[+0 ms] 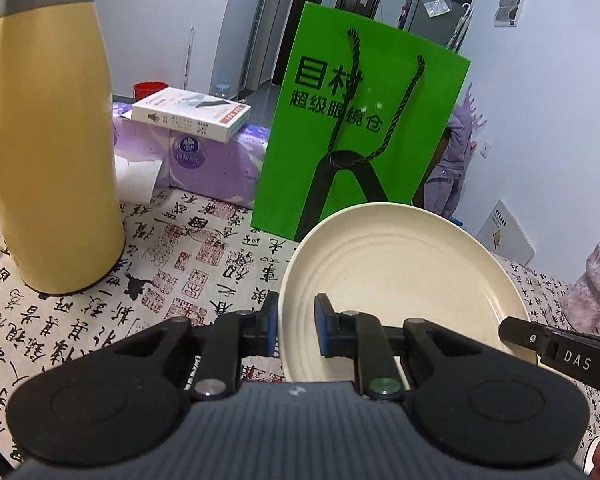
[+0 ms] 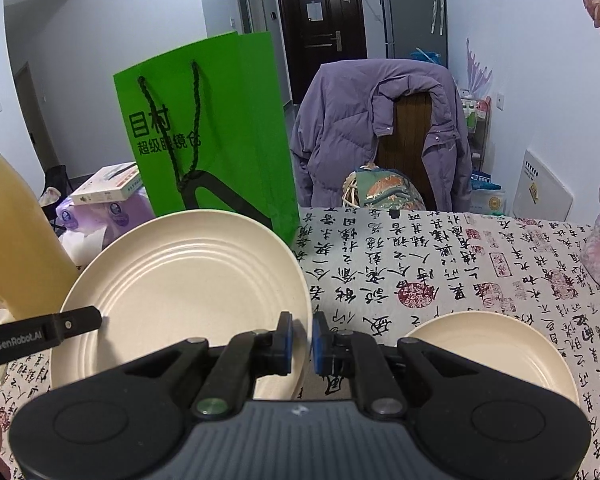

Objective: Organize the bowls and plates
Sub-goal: 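Lift the cream plate off the table with both grippers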

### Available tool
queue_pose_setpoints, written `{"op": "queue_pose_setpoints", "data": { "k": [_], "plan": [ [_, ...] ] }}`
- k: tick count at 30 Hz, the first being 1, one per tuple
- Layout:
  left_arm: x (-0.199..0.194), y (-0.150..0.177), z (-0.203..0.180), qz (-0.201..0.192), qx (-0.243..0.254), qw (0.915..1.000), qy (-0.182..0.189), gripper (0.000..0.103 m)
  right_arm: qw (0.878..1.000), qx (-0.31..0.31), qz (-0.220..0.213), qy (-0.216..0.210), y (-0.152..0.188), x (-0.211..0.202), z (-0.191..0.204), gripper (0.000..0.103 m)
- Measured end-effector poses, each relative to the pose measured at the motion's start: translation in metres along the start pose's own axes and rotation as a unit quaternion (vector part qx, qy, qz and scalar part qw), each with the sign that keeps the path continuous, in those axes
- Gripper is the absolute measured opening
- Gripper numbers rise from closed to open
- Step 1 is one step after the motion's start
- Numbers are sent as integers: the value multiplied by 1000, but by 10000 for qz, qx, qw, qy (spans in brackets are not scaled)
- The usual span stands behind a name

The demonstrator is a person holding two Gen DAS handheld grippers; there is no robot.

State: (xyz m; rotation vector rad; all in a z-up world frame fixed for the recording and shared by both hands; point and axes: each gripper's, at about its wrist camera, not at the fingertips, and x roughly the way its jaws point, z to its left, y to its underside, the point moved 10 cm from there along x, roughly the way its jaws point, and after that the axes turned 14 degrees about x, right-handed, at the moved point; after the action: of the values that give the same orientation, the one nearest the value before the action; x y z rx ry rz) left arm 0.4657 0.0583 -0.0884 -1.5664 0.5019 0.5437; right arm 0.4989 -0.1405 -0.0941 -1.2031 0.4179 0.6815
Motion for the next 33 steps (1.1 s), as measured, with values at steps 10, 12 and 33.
{"op": "queue_pose_setpoints", "data": {
  "k": [10, 12, 33],
  "plan": [
    [-13, -5, -3, -117, -38, 9998, 173, 18, 9998, 40, -159, 116, 0, -21, 2, 10],
    [-17, -6, -5, -166, -11, 9996, 212, 18, 9997, 55, -188, 113, 1, -27, 0, 10],
    [-46, -14, -14, -524, 128, 9982, 279, 18, 9988, 43, -458, 143, 9, -62, -2, 11]
  ]
}}
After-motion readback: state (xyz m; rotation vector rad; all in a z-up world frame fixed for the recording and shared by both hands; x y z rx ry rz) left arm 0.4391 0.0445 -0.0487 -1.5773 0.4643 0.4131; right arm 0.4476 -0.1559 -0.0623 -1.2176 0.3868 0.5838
